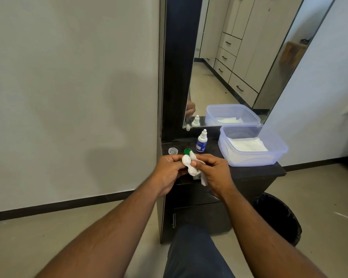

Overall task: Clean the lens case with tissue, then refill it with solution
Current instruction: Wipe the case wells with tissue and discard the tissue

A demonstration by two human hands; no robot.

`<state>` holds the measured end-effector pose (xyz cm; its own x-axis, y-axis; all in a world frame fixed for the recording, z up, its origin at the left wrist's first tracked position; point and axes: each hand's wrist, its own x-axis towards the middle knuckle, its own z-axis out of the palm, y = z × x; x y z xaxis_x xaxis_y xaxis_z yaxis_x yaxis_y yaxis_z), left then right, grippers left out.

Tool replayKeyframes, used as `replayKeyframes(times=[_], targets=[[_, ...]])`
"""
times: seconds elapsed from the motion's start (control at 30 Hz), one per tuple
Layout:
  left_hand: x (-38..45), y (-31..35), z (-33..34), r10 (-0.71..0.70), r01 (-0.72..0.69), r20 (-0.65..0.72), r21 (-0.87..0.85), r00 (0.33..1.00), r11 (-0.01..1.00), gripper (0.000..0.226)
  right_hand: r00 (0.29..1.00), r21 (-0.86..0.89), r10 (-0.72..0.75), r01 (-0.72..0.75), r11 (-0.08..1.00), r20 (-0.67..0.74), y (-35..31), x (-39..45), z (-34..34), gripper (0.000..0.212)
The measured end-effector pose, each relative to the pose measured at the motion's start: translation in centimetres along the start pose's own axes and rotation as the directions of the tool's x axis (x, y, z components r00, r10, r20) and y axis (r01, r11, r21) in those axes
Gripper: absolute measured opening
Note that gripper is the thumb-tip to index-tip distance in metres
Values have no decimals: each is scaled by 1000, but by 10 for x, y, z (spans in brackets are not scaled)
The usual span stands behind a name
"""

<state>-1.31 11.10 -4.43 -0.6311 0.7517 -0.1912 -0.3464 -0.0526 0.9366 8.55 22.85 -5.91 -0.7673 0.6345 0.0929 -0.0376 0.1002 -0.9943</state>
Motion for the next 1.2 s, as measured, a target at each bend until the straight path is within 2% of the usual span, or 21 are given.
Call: replayKeyframes(times=[0.13, 0.3, 0.37, 0.57, 0.67, 0.73, 0.8, 0.87, 0.97, 1.03, 1.2], targets=[[2, -1, 1, -2, -2, -55, -68, 998, 998, 24, 994, -51, -83, 80, 995, -65, 4, -1, 5, 26], [1, -1, 7, 7, -8, -137, -13, 991, 1000, 19, 991, 41, -11, 17, 999, -133, 4, 1, 6, 27], [-1, 0, 7, 0, -2, -111, -14, 994, 1000, 17, 992, 28, -19, 23, 999, -127, 3, 1, 6, 27], [2, 12, 0, -165, 158, -19, -186, 986, 970, 21, 982, -66, -121, 113, 991, -144, 8, 0, 9, 29], [1, 11, 2, -145, 141, -39, -86, 989, 986, 26, 977, -79, -141, 129, 988, -161, 10, 0, 9, 26], [1, 10, 6, -134, 125, -106, -84, 985, 989, 19, 973, 27, -80, 88, 996, -217, 11, 1, 8, 25], [3, 10, 7, -133, 101, -205, -158, 970, 982, 10, 962, 102, -26, 56, 993, -272, 12, 1, 7, 25], [5, 11, 4, -150, 71, -272, -280, 951, 957, 12, 962, 78, -33, 56, 995, -272, 11, 0, 7, 25], [4, 11, -2, -161, 67, -232, -366, 959, 928, 12, 981, -50, -93, 85, 995, -168, 11, -2, 9, 27], [1, 10, -3, -154, 85, -180, -341, 972, 936, 12, 983, -70, -94, 84, 994, -155, 11, -1, 11, 29], [2, 7, -2, -119, 105, -126, -106, 985, 989, 17, 971, 5, -28, 30, 1000, -236, 13, 2, 8, 28]])
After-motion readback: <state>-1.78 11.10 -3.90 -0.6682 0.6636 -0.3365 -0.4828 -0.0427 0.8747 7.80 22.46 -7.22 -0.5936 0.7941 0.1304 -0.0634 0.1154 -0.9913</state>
